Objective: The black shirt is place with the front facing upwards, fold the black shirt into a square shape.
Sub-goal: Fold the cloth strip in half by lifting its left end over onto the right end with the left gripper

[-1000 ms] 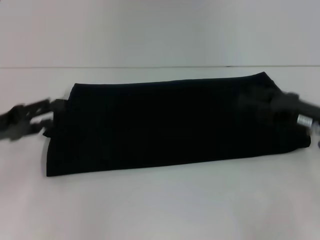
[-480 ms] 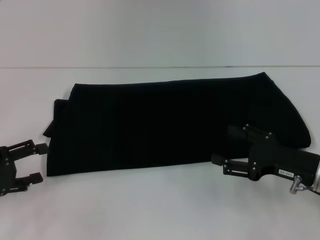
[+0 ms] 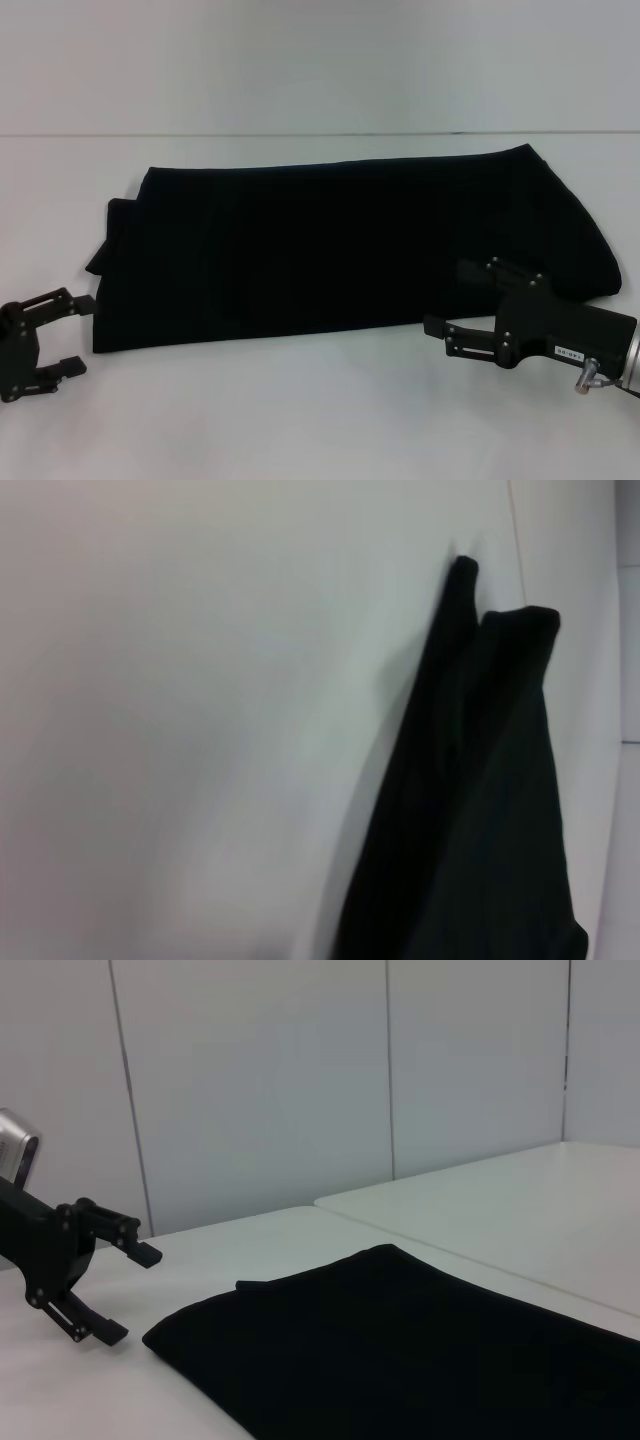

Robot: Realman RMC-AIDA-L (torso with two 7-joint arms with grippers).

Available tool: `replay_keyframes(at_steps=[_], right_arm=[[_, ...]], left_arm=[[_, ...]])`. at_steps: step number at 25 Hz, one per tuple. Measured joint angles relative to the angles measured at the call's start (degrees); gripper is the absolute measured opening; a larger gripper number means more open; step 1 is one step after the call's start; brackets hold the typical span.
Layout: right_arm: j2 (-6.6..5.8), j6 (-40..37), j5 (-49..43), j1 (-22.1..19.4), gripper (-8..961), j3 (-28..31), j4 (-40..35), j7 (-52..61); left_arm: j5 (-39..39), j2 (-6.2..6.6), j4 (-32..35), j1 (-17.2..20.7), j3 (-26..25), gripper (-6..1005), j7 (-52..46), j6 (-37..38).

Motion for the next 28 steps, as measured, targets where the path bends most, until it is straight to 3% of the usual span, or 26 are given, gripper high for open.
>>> replay_keyframes(at_steps=[14, 28], right_arm=[[0.0, 0.1, 0.0, -0.1, 948, 0.0, 0.1, 0.3], [0.0, -0.3, 0.0, -0.1, 949, -0.1, 0.2, 0.5]], left_arm=[[0.5, -1.22, -1.0, -1.6, 0.4, 852, 0.9, -6.1], [0.5, -1.87, -1.4, -5.6, 2.3, 830, 2.0, -8.9]])
